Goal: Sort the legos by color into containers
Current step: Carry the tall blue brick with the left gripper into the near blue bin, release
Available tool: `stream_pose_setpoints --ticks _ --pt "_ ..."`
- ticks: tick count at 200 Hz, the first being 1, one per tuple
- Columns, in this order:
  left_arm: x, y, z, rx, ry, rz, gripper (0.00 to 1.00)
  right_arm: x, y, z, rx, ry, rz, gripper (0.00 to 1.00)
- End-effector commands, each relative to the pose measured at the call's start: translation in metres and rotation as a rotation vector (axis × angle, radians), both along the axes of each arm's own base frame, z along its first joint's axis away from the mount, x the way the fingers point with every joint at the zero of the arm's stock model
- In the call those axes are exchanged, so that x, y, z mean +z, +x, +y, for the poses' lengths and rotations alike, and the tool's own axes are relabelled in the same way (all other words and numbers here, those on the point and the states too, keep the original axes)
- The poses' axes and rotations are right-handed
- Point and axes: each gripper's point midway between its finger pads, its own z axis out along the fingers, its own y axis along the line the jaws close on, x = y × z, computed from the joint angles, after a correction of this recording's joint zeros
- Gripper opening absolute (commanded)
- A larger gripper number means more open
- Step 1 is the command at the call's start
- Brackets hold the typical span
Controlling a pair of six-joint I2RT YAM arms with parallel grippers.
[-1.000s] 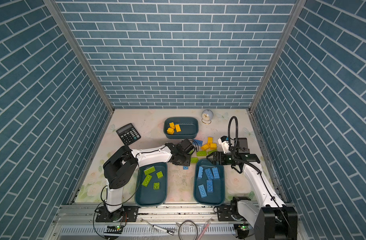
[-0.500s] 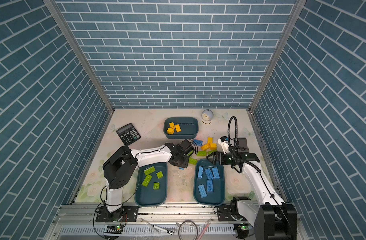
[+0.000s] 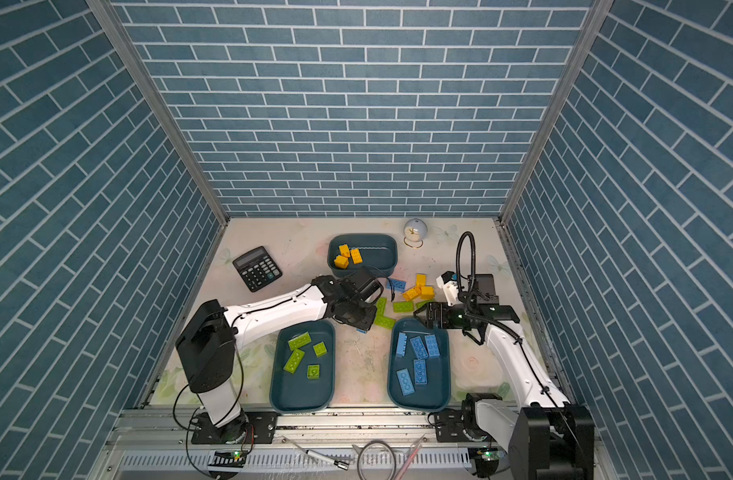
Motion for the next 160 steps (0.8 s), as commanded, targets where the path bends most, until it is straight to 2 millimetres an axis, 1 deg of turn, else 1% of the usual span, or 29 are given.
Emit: stream_pose_setpoints --ticks 1,24,45,63,69,79,94,108,123,138,144,151,160 --pt "0.027 -0.027 -0.019 -0.125 -0.108 0.038 0.29 0.01 0.01 0.0 0.009 -0.011 -0.041 0.97" --pt "0.038 -0.047 -0.037 -0.171 -0.185 0.078 0.29 0.011 0.012 0.001 0.015 -0.011 -0.04 0.97" --pt "0.044 -0.068 -0.065 -0.222 -0.285 0.125 0.29 0.012 0.014 0.0 0.017 -0.015 -0.043 0.97" --pt "0.044 -0.076 -0.087 -0.242 -0.357 0.16 0.29 0.012 0.013 -0.001 0.015 -0.018 -0.041 0.97" --pt "0.043 -0.079 -0.093 -0.254 -0.357 0.159 0.29 0.012 0.013 -0.001 0.016 -0.019 -0.042 0.97" --pt "0.035 -0.083 -0.098 -0.275 -0.328 0.163 0.29 0.011 0.012 -0.001 0.015 -0.023 -0.039 0.97" --pt "0.018 -0.085 -0.101 -0.28 -0.281 0.164 0.29 0.011 0.011 -0.003 0.012 -0.028 -0.039 0.97" --pt "0.005 -0.082 -0.101 -0.262 -0.253 0.153 0.3 0.012 0.011 -0.003 0.009 -0.032 -0.041 0.97" --pt "-0.004 -0.078 -0.1 -0.267 -0.206 0.12 0.33 0.013 0.01 -0.004 0.007 -0.035 -0.044 0.97" --pt "-0.007 -0.074 -0.1 -0.278 -0.176 0.084 0.39 0.014 0.009 -0.004 0.007 -0.037 -0.047 0.97" --pt "-0.005 -0.073 -0.101 -0.28 -0.181 0.078 0.42 0.014 0.009 -0.005 0.006 -0.037 -0.045 0.97" --pt "-0.002 -0.072 -0.102 -0.281 -0.188 0.068 0.5 0.014 0.008 -0.005 0.006 -0.037 -0.043 0.97" --pt "0.003 -0.071 -0.101 -0.283 -0.194 0.059 0.54 0.014 0.007 -0.005 0.005 -0.036 -0.043 0.97"
